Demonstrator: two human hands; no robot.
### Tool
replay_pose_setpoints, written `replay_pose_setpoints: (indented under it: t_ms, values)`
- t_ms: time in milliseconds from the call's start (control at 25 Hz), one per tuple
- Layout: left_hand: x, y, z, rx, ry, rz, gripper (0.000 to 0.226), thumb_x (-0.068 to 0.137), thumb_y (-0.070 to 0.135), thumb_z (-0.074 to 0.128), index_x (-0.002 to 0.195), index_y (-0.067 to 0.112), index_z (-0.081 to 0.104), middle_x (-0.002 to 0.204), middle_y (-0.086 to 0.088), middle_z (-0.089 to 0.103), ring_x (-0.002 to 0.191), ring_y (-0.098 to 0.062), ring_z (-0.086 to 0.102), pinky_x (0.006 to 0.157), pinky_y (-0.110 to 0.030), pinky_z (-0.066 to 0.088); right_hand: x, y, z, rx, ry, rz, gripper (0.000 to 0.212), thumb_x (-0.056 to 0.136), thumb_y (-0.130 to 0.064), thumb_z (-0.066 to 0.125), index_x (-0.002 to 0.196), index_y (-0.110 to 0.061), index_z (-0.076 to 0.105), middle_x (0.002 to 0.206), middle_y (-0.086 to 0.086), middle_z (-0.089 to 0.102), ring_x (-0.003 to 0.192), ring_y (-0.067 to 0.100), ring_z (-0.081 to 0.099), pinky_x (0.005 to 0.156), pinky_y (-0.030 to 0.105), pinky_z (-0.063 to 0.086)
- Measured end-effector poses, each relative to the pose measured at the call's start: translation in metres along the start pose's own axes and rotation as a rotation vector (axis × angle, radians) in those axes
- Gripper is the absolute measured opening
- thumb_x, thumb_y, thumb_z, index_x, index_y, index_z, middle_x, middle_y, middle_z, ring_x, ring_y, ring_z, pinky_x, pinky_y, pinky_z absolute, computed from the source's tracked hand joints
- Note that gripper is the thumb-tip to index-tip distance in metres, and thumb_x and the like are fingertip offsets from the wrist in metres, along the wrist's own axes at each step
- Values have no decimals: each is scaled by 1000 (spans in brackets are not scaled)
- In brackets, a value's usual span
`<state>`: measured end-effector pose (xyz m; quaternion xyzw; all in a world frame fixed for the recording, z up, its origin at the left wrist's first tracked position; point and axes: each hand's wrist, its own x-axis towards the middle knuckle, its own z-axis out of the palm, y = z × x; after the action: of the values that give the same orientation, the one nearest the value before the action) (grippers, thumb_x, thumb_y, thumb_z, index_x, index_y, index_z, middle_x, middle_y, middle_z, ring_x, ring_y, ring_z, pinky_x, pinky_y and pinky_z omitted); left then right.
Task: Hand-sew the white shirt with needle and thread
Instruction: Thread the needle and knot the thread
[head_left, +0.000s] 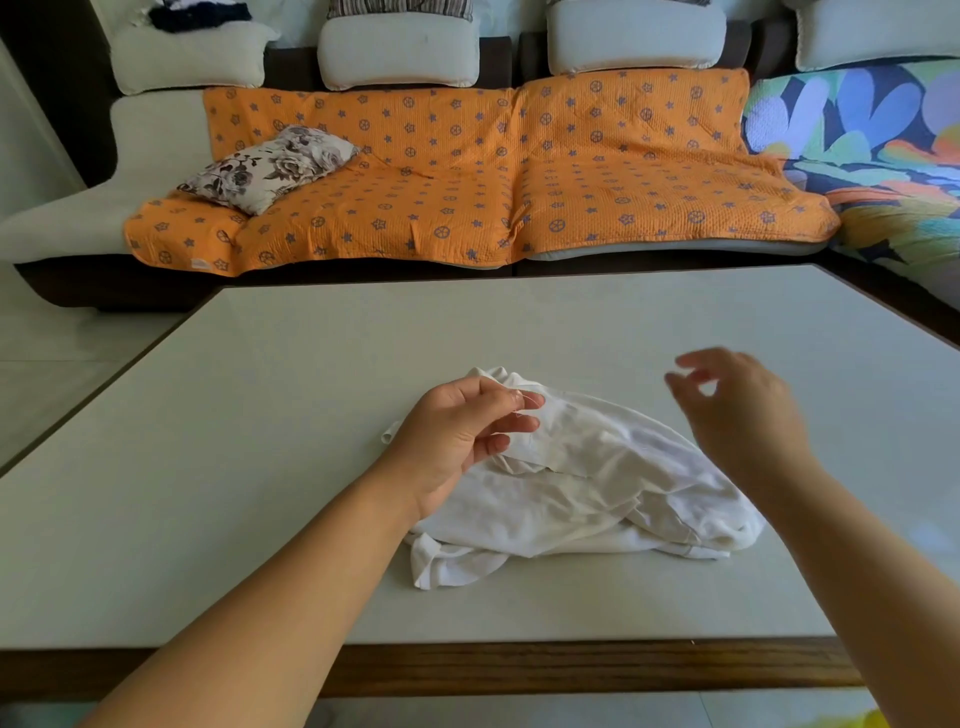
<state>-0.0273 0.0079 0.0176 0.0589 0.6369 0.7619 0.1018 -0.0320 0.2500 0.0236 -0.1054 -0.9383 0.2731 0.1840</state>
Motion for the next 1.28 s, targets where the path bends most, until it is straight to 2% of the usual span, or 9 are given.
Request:
replay_pose_setpoints:
  t_ms: [80,120,200,320,480,600,760,1080,1280]
  values:
    - [0,-1,-1,185,-6,34,11,92,10,62,84,9,69,97,-1,76,78,-8,66,70,-21,46,-8,-17,-11,120,169,-181,19,95,-31,58,107,-21,68,106,-4,64,77,14,58,70,27,40]
    - [-1,-1,0,267,1,52,12,91,11,65,82,13,72,95,-2,76,76,-6,64,68,-20,46,-12,-27,-15,196,134,-248,16,94,-31,59,102,-23,71,102,-8,64,75,11,58,67,23,42]
    - [-3,-1,4,397,14,93,11,88,13,70,79,18,75,96,-7,74,74,-6,60,67,-16,47,-20,-41,-15,299,-110,-308,13,92,-35,61,94,-30,73,95,-17,65,79,2,60,66,9,43]
    - [-4,-2,8,621,18,222,2,84,20,76,83,19,77,91,0,72,72,-5,58,69,-13,45,-29,-47,-12,313,-361,-329,15,91,-39,59,95,-35,73,91,-21,67,82,-5,59,69,3,41]
    - [-4,-1,6,777,-3,347,2,83,20,77,85,20,78,81,7,67,72,-3,56,69,-12,42,-35,-49,-12,437,-521,-250,15,92,-29,61,95,-29,76,66,-13,69,57,-7,57,55,4,40]
    - [-4,-1,5,887,-11,443,3,82,26,77,83,23,78,77,7,63,74,-9,58,70,-20,44,-36,-50,-8,589,-578,-117,12,91,-17,65,91,-17,77,71,-3,74,61,1,66,58,7,46]
    - [-3,-3,6,1018,-1,605,12,81,33,77,80,22,79,71,4,63,73,-14,56,70,-28,45,-36,-48,-5,685,-640,9,9,87,-16,69,88,-13,78,78,7,76,74,15,73,70,18,55]
    - [0,0,6,1049,-7,772,12,76,34,77,80,24,80,61,14,57,65,-7,46,66,-20,37,-32,-43,-6,868,-863,205,22,84,-14,68,100,-1,74,92,15,75,77,17,71,64,20,55]
    - [-5,3,7,1017,-74,774,14,76,33,77,88,24,79,59,3,62,64,-15,51,72,-9,37,-31,-41,-8,923,-1001,300,32,72,-17,71,96,4,73,87,15,73,71,16,70,59,20,56]
